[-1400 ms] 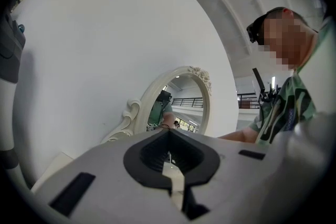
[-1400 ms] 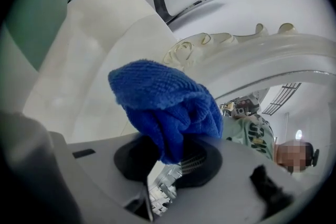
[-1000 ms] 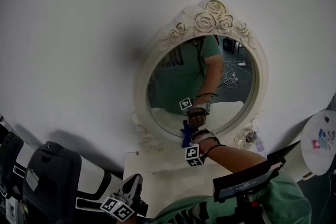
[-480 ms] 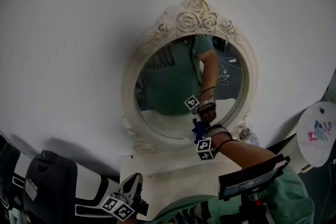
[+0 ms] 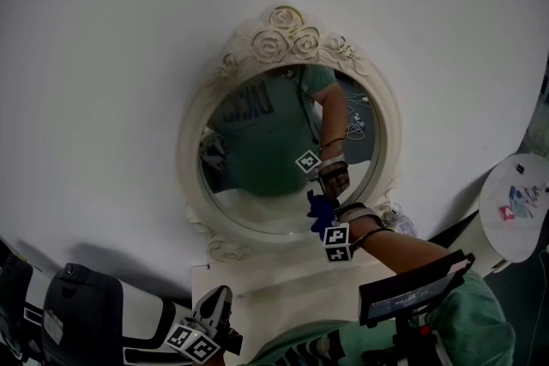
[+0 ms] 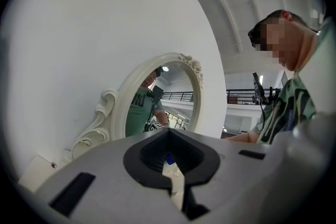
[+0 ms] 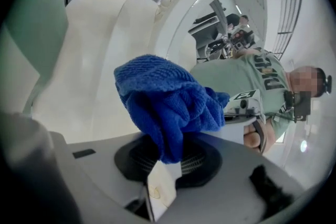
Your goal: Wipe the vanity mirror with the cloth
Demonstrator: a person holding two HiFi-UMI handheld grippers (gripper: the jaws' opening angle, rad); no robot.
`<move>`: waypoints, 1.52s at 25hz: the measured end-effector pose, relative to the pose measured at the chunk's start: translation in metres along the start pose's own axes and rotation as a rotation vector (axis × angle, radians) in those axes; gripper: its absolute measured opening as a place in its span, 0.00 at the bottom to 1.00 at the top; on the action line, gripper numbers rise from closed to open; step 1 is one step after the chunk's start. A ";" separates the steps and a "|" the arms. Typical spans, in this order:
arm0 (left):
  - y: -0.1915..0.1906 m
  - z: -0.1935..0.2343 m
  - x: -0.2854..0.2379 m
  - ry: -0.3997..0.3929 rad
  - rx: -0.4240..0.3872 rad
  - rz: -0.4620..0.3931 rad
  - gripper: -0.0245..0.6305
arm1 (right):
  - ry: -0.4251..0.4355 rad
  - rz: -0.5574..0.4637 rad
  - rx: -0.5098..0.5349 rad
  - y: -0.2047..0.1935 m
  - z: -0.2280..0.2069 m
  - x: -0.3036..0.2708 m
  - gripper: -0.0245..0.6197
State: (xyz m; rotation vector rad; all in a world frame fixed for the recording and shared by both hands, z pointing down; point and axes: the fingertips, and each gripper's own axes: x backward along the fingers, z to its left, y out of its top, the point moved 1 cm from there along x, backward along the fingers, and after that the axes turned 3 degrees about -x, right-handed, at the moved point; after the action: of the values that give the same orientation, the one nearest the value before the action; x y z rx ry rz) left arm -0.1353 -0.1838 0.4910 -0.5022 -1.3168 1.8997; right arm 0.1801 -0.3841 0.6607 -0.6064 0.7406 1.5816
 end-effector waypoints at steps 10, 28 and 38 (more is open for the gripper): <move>-0.013 -0.052 -0.031 0.013 -0.045 0.051 0.05 | -0.005 -0.372 -0.408 -0.022 0.002 0.067 0.16; -0.035 -0.092 -0.004 -0.039 -0.051 0.116 0.05 | 0.133 -0.749 -0.849 -0.007 0.084 0.165 0.16; -0.018 -0.038 0.067 -0.118 -0.044 0.092 0.05 | 0.030 -0.735 -0.882 0.046 0.105 0.236 0.16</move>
State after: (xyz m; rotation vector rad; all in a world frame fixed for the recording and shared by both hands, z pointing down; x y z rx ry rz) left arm -0.1456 -0.1059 0.4990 -0.4862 -1.4359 2.0060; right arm 0.1054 -0.1540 0.5605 -1.3558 -0.2265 1.1305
